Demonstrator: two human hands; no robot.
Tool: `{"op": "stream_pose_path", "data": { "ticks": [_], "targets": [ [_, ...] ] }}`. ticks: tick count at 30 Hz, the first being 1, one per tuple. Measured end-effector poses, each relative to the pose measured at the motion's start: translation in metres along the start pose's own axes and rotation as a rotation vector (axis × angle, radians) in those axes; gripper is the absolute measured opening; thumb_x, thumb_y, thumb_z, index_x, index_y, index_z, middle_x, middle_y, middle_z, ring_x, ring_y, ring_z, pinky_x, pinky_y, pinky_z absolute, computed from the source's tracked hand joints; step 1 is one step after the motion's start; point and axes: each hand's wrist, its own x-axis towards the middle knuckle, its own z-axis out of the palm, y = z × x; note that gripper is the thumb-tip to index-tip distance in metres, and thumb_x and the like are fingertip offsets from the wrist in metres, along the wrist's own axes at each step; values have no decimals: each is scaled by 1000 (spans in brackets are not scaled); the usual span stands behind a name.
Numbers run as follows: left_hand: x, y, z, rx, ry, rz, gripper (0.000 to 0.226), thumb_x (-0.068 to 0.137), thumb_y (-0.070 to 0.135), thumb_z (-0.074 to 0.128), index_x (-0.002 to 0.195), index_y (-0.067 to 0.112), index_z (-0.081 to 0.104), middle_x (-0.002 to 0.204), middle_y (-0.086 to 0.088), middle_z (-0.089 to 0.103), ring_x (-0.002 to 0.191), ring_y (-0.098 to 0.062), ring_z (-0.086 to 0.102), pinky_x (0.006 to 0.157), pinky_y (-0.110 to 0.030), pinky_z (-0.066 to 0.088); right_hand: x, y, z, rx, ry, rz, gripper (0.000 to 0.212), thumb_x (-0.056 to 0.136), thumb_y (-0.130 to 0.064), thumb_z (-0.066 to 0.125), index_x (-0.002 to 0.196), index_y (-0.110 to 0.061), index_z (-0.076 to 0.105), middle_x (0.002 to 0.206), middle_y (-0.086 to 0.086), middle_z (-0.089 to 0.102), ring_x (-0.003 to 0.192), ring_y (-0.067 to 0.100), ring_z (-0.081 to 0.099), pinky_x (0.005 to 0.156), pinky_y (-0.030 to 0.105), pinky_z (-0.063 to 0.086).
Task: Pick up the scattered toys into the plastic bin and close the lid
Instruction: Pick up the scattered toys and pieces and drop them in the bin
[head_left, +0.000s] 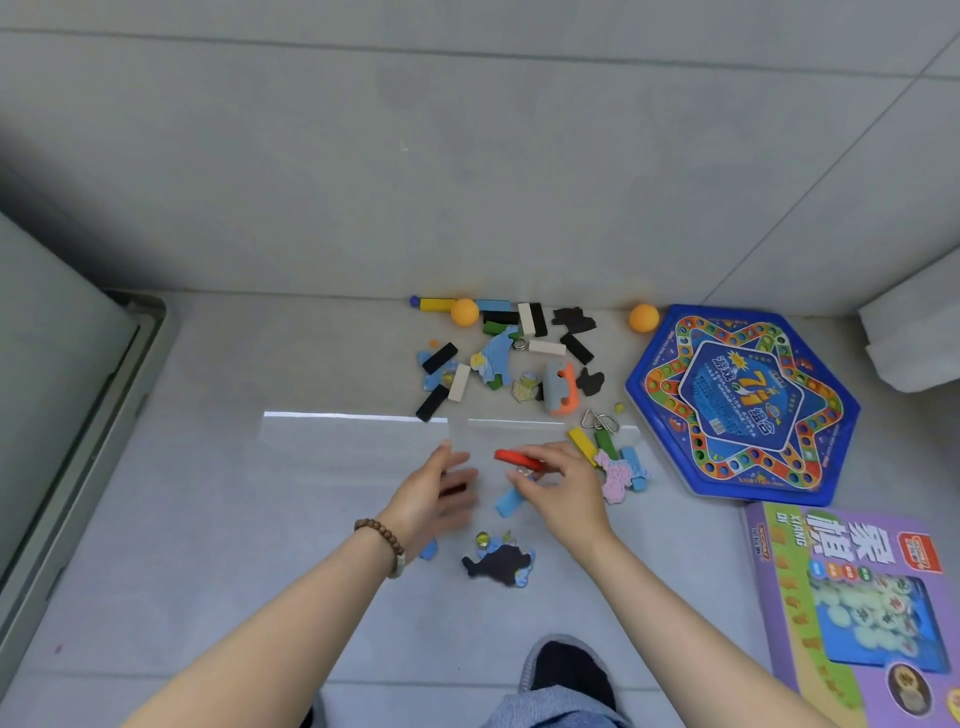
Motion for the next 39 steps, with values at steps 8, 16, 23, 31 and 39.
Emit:
{"op": "stream_pose_path", "data": {
  "ticks": [8, 16, 23, 31, 39],
  "targets": [
    [-1, 11, 28, -443, -287, -256, 42, 100, 33, 32, 116, 3, 56, 103, -19, 67, 80, -26, 68, 62, -33, 59, -8, -26, -19, -25, -259, -140, 25, 74, -22, 77, 95, -33, 69, 96, -12, 60, 88, 5, 56, 72, 14, 46],
    [12, 13, 64, -87, -18, -25, 22, 97, 25, 48, 86, 9, 57, 84, -5, 61, 65, -13, 55, 49, -16, 54, 17, 51, -91, -299, 294, 264, 61, 72, -28, 80, 125, -11, 54, 125, 8, 48, 122, 24, 42, 98, 34, 40],
    [13, -1, 72, -166, 31, 3, 11, 96, 10, 47, 90, 7, 56, 90, -10, 62, 75, -18, 60, 55, -20, 57, 27, 57, -77, -304, 264, 307, 55, 73, -27, 79, 121, -11, 58, 119, 8, 50, 111, 23, 53, 88, 28, 43],
    [14, -8, 70, -156, 40, -9, 15, 96, 9, 46, 89, 6, 59, 88, -10, 61, 75, -18, 60, 55, -21, 57, 25, 53, -67, -59, 257, 356, 30, 75, -6, 73, 96, -19, 55, 101, 2, 58, 88, 15, 55, 71, 24, 44],
    [14, -10, 65, -173, 55, -22, 15, 96, 9, 46, 90, 5, 59, 89, -11, 61, 75, -20, 60, 55, -22, 57, 33, 48, -67, -160, 170, 446, 23, 71, -11, 75, 90, -18, 64, 87, -1, 63, 82, 20, 63, 74, 37, 57]
  ]
}}
